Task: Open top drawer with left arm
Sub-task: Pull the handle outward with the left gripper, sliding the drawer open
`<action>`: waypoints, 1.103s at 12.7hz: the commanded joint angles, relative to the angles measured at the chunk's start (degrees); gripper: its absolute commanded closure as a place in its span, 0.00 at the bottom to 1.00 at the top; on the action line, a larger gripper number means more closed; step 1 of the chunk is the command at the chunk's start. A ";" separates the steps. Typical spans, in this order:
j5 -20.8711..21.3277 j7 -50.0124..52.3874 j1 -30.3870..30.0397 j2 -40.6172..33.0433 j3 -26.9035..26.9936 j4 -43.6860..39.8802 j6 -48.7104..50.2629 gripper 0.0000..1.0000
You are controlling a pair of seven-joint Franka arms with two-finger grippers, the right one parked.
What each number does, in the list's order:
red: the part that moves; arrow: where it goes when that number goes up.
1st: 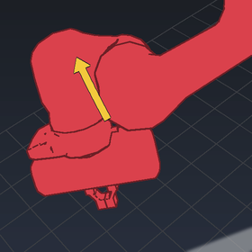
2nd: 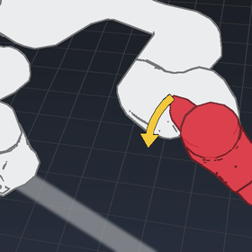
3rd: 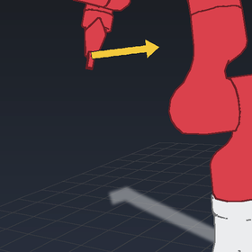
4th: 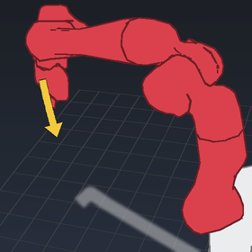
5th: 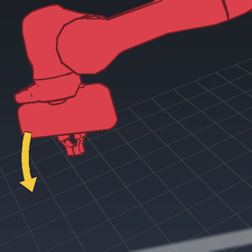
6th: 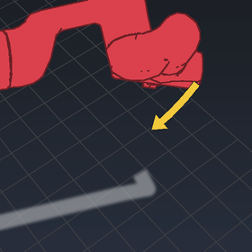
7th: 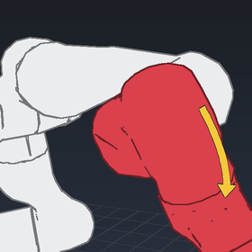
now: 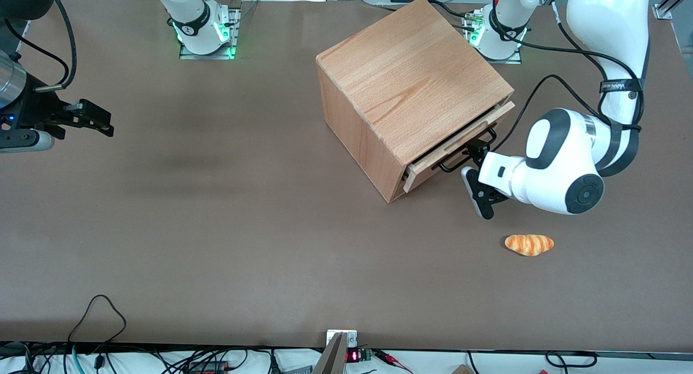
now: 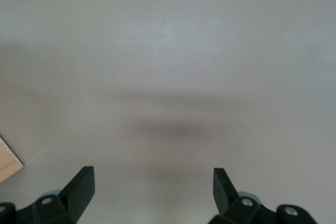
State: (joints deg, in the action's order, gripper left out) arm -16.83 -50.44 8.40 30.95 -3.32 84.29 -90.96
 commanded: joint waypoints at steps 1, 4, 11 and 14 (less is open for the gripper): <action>-0.22 -1.86 -0.67 2.45 0.42 -2.37 -0.01 0.00; -0.31 -1.85 -1.98 3.68 0.33 -3.69 -0.01 0.00; -0.13 -1.68 -3.39 7.10 0.59 -7.81 -0.01 0.00; -0.04 -1.24 -4.44 8.69 0.68 -11.68 -0.18 0.00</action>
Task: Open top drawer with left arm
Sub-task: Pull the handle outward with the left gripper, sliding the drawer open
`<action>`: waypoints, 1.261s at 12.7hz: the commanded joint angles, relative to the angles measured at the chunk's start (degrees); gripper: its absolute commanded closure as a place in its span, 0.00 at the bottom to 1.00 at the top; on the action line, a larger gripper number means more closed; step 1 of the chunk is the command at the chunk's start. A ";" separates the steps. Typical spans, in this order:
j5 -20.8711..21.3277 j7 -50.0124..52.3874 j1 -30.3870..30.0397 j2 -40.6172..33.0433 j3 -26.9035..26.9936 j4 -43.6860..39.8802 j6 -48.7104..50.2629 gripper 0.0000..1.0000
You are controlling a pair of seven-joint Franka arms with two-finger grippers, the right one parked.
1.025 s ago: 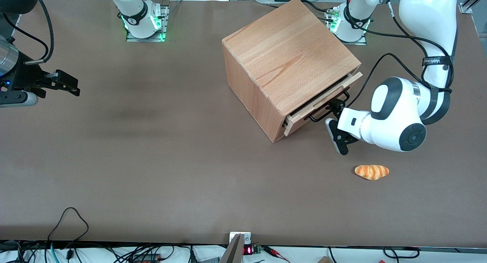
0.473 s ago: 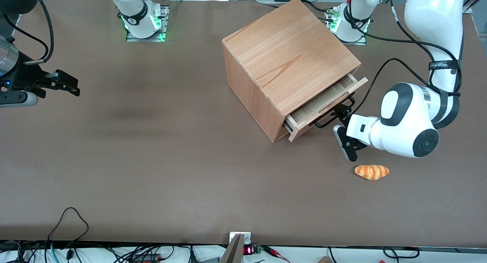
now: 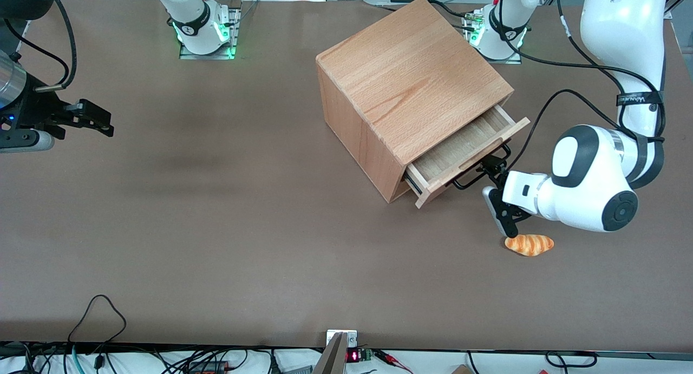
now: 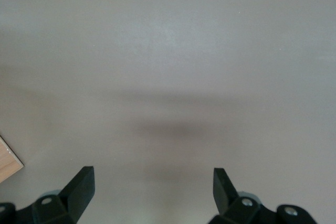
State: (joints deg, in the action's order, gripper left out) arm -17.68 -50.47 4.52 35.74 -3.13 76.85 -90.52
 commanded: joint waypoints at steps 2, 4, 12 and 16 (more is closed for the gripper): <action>0.89 -1.29 -1.09 3.99 0.49 -4.51 -3.77 0.00; 1.15 -1.29 -1.09 3.99 0.49 -4.51 -5.88 0.00; 1.24 -1.38 -1.18 5.13 1.55 -4.69 -10.98 0.00; 1.24 -1.47 -1.80 6.10 1.99 -4.78 -13.18 0.00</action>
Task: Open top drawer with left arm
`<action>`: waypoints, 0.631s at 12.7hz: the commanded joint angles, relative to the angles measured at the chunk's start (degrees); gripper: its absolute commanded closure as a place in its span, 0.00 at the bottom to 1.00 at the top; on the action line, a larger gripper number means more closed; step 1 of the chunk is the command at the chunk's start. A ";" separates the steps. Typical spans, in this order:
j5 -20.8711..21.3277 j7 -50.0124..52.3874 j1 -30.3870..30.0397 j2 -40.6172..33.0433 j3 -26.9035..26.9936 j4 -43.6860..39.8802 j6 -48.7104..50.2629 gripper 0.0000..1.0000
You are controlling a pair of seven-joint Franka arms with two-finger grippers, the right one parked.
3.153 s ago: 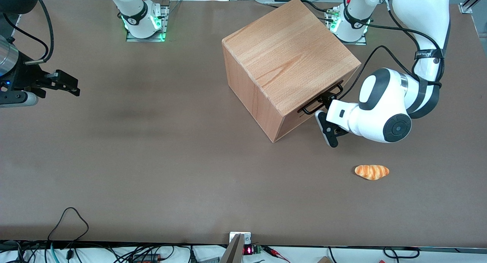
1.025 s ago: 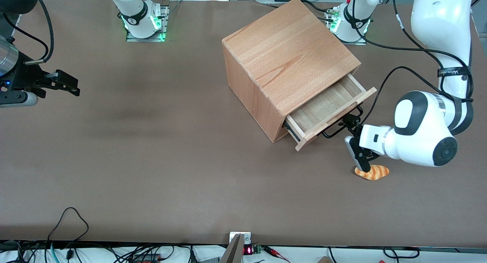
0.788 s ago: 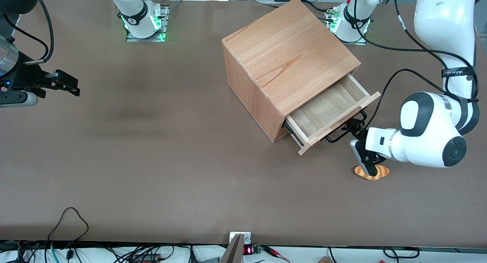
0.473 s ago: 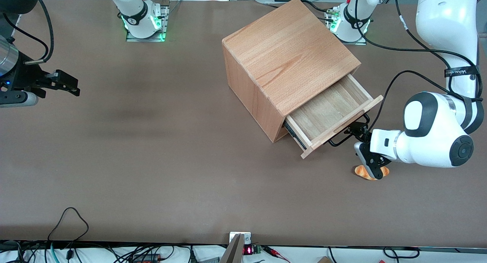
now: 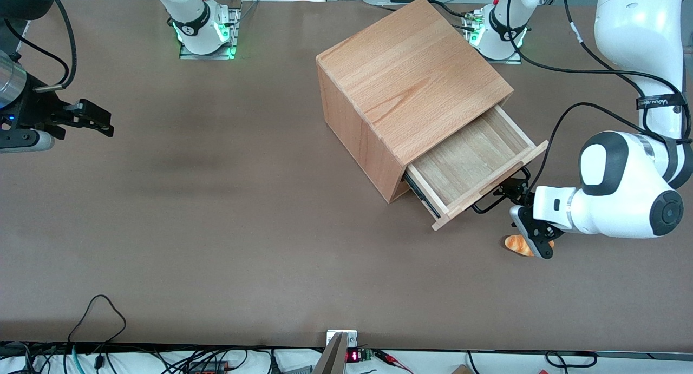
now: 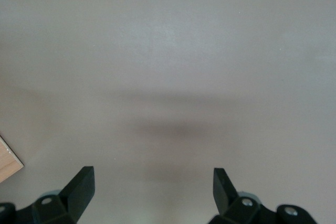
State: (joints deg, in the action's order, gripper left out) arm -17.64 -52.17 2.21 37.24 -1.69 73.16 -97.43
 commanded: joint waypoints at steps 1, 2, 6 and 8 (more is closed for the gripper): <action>1.21 0.23 0.34 4.86 0.55 -1.09 -6.80 0.00; 1.29 0.23 0.34 5.04 0.55 -1.09 -7.24 0.00; 1.21 0.32 0.34 5.21 0.55 -1.18 -9.35 0.00; 1.21 0.49 0.34 5.13 0.55 -1.09 -9.27 0.00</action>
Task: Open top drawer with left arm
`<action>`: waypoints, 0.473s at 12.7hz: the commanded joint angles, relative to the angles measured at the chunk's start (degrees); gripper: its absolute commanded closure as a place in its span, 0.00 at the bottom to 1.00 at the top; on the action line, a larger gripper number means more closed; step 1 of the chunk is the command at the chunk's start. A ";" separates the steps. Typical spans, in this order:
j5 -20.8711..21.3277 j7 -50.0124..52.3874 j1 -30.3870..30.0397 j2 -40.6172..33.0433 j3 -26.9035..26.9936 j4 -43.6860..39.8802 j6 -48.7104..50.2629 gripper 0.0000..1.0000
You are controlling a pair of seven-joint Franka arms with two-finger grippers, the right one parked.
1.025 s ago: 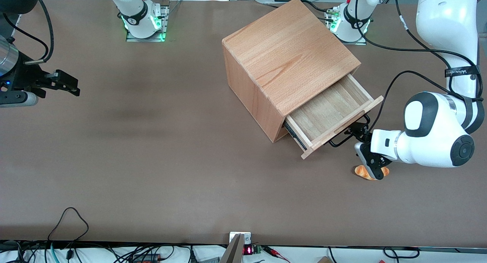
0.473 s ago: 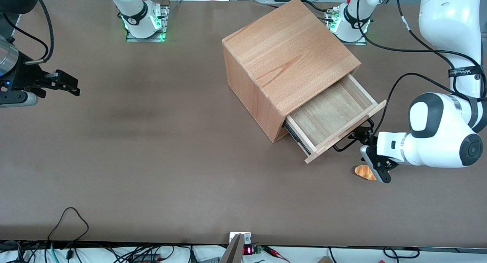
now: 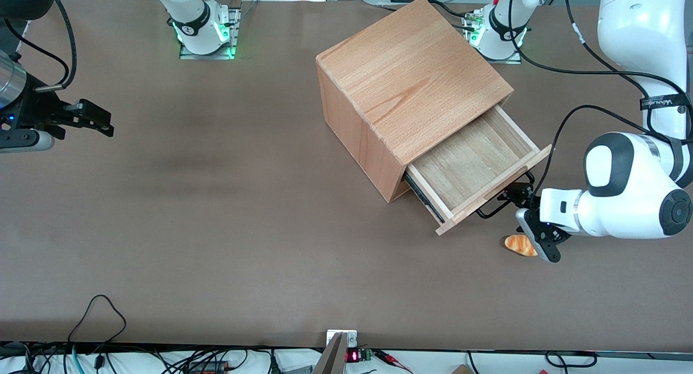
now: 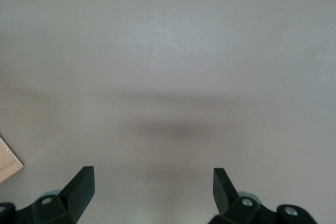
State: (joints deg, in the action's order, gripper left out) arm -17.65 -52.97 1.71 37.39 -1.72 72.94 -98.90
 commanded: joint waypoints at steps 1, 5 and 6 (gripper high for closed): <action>1.21 1.38 0.84 4.88 0.58 -0.96 -7.45 0.00; 0.95 1.38 0.05 4.71 0.40 -1.22 -5.25 0.00; 0.77 1.47 -0.39 4.71 0.40 -2.18 -4.11 0.00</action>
State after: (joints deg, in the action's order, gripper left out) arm -17.69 -52.96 1.60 37.41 -1.77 72.88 -98.75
